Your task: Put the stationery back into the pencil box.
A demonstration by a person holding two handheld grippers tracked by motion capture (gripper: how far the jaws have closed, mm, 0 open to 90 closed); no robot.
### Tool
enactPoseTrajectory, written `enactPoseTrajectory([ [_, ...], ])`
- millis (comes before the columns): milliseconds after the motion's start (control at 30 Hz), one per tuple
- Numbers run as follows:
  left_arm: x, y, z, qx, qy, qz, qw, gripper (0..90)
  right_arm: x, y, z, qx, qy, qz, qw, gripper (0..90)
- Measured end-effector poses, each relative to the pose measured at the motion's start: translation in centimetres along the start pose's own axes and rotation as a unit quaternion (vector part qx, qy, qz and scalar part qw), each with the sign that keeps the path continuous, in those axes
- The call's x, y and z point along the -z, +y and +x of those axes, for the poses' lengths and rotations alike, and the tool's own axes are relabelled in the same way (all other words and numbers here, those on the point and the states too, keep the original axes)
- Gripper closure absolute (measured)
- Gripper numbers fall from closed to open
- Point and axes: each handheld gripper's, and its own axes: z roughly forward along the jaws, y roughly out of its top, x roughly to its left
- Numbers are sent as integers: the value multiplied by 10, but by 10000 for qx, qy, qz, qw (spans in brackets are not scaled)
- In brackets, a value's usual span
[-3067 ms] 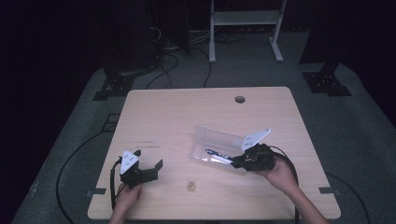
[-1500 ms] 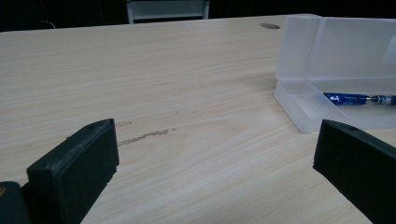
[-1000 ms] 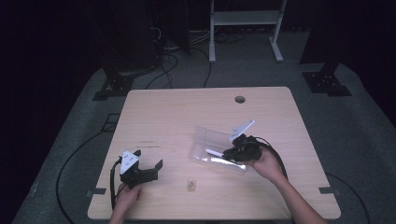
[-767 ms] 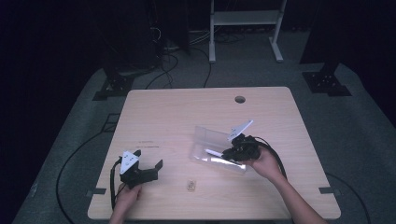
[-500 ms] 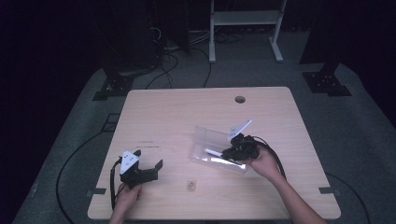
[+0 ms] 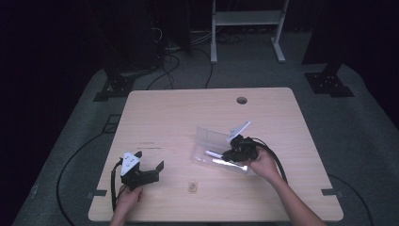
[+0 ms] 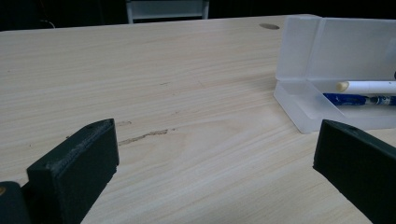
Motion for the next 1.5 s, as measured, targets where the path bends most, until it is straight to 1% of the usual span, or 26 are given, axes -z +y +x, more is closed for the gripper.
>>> enactPoseTrajectory([
  [233, 0, 0, 0, -7, -2, -4, 10000, 0, -4, -2, -3, -45, 9, 33, 10000, 782],
  [400, 0, 0, 0, -8, 1, -5, 10000, 0, -7, -2, -2, -2, 12, 85, 10000, 783],
  [567, 0, 0, 0, -14, -1, -4, 10000, 0, -11, -3, -2, -17, 35, 128, 9999, 782],
  [633, 0, 0, 0, -12, 1, -3, 10000, 0, -12, -4, -3, 19, 32, 132, 9999, 782],
  [833, 0, 0, 0, -17, 3, -4, 10000, 0, -15, -10, -4, -70, 50, 166, 9998, 782],
  [1133, 0, 0, 0, -18, 1, -3, 10000, 0, -19, -12, -5, -71, 49, 182, 9998, 782],
  [1233, 0, 0, 0, -15, 2, -7, 10000, 0, -21, -13, -5, -57, 43, 241, 9997, 781],
  [1500, 0, 0, -1, -19, 3, -8, 10000, 0, -21, -13, -4, -78, 34, 238, 9997, 774],
])
